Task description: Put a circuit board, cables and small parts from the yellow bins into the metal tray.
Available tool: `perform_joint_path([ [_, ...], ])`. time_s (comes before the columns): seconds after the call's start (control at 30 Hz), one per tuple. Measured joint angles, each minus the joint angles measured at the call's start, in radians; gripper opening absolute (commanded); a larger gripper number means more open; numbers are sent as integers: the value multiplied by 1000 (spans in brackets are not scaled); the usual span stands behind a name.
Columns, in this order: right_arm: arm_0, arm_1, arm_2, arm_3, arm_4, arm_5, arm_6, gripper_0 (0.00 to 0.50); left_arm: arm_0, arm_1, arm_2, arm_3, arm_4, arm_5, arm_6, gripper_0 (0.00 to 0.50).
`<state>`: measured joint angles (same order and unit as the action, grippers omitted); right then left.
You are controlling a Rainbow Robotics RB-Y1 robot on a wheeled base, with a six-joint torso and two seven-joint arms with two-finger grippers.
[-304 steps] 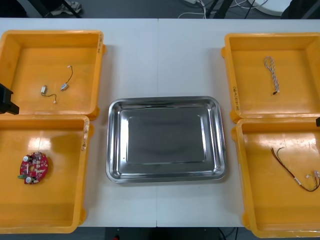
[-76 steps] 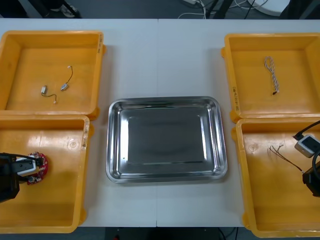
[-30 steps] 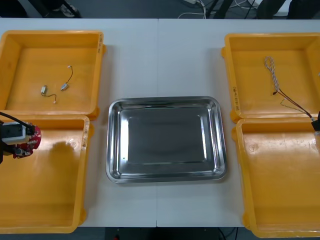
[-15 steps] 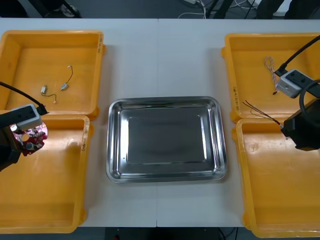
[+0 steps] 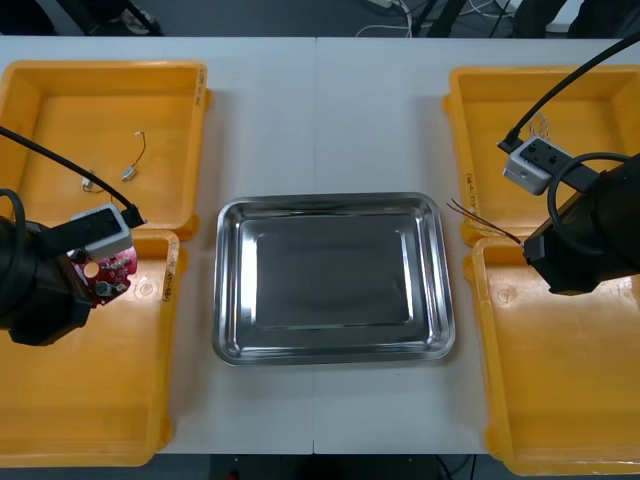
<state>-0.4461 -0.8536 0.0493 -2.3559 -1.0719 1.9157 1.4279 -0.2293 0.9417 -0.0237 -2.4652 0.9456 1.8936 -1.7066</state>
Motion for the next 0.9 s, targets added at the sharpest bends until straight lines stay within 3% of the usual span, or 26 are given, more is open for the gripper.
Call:
perform_joint_path([
  [0.2, -4, 0, 13, 0, 0, 0, 0, 0, -54, -38, -117, -26, -64, 17, 273, 0],
  [0.63, -13, 1, 38, 0, 11, 0, 0, 0, -182, -118, -336, -29, -169, 18, 296, 0],
  [0.9, -13, 1, 42, 0, 15, 0, 0, 0, -248, -165, -478, -29, -231, 19, 603, 0],
])
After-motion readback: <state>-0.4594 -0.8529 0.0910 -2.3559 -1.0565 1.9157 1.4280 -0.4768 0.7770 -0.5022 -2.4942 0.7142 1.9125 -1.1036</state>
